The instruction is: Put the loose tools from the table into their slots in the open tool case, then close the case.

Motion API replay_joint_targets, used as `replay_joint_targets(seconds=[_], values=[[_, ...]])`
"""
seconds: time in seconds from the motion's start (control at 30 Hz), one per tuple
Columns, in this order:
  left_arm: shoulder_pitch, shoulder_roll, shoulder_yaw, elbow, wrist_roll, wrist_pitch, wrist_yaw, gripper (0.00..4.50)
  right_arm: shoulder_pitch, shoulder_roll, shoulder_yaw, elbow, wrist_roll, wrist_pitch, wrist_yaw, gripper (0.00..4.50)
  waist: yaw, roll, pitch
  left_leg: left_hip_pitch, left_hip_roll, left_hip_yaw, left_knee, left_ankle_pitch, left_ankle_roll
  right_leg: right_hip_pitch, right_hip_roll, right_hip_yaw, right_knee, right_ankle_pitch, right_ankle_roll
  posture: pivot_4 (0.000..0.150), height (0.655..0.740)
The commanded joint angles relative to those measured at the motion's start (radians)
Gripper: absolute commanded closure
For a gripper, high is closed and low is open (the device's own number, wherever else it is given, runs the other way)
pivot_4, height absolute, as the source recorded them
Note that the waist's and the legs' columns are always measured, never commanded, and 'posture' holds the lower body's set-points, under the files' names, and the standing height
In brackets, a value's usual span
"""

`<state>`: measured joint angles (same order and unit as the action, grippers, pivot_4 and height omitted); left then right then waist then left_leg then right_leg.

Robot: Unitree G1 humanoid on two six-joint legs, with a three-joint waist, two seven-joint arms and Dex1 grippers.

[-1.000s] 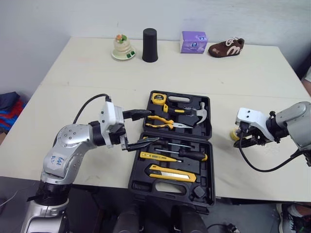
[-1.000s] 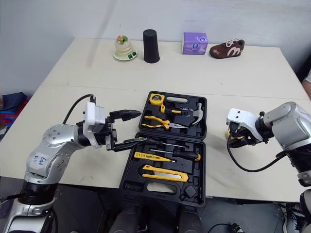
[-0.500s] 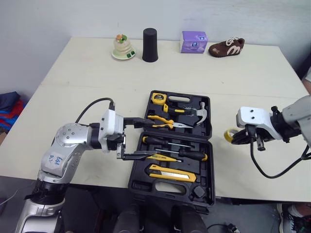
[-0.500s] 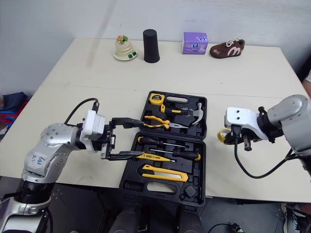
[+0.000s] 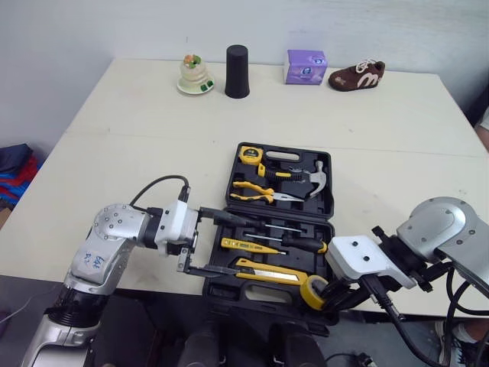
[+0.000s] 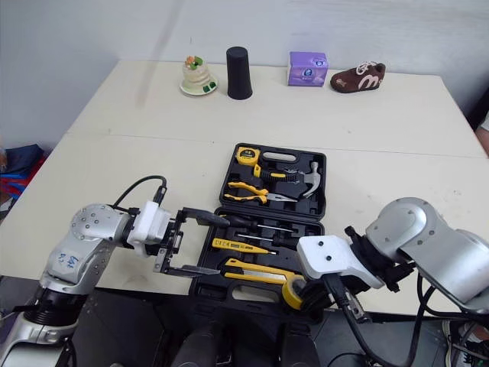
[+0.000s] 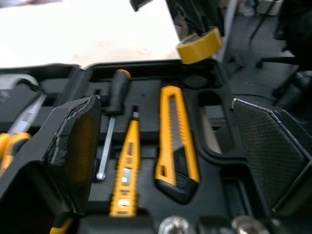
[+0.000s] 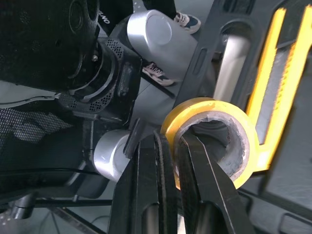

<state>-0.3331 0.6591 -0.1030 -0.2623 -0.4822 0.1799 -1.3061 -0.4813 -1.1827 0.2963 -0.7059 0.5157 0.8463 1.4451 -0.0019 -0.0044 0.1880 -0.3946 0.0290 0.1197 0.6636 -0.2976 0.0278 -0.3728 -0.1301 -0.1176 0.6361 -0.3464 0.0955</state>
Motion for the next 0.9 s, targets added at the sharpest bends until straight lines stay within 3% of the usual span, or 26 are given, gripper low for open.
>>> replay_joint_targets(seconds=[0.03, 0.33, 0.7, 0.87, 0.9], values=[[0.005, 0.009, -0.002, -0.042, -0.028, 0.018, -0.009, 0.00, 0.017, -0.001, 0.084, -0.023, -0.073, -0.026, -0.018, 4.43, 0.001, 0.000, 0.000, 0.000, 0.000, 0.000, 0.000, 0.000, 0.000, 0.000, 0.000, 0.000, 0.000, 0.000, 0.000, 0.150, 0.7380], [0.023, 0.024, 0.006, -0.071, -0.029, 0.032, -0.011, 0.00, 0.027, -0.031, 0.150, 0.029, -0.215, -0.088, -0.041, 4.43, -0.001, 0.000, 0.000, 0.000, 0.000, 0.000, 0.000, 0.000, 0.000, 0.000, 0.000, 0.000, 0.000, 0.000, 0.000, 0.150, 0.7380], [0.027, 0.019, 0.006, -0.079, -0.023, 0.036, 0.007, 0.00, -0.001, 0.007, 0.184, 0.022, -0.217, -0.037, -0.023, 4.43, -0.001, 0.000, 0.000, 0.000, 0.000, 0.000, 0.001, 0.000, 0.000, 0.000, 0.000, 0.000, 0.001, 0.000, 0.000, 0.150, 0.7380], [0.028, 0.022, 0.010, -0.078, -0.024, 0.035, 0.009, 0.00, 0.010, 0.016, 0.101, 0.019, -0.140, -0.050, 0.000, 2.38, -0.001, 0.000, 0.000, 0.000, 0.000, 0.000, 0.001, 0.000, 0.000, 0.000, 0.000, 0.000, 0.001, 0.000, 0.000, 0.150, 0.7380], [0.027, 0.024, 0.013, -0.076, -0.026, 0.037, 0.009, 0.00, 0.015, -0.009, 0.055, 0.023, -0.095, -0.050, 0.036, 2.38, -0.001, 0.000, 0.000, 0.000, 0.000, 0.000, 0.001, 0.000, 0.000, 0.000, 0.000, 0.000, 0.001, 0.000, 0.000, 0.150, 0.7380]])
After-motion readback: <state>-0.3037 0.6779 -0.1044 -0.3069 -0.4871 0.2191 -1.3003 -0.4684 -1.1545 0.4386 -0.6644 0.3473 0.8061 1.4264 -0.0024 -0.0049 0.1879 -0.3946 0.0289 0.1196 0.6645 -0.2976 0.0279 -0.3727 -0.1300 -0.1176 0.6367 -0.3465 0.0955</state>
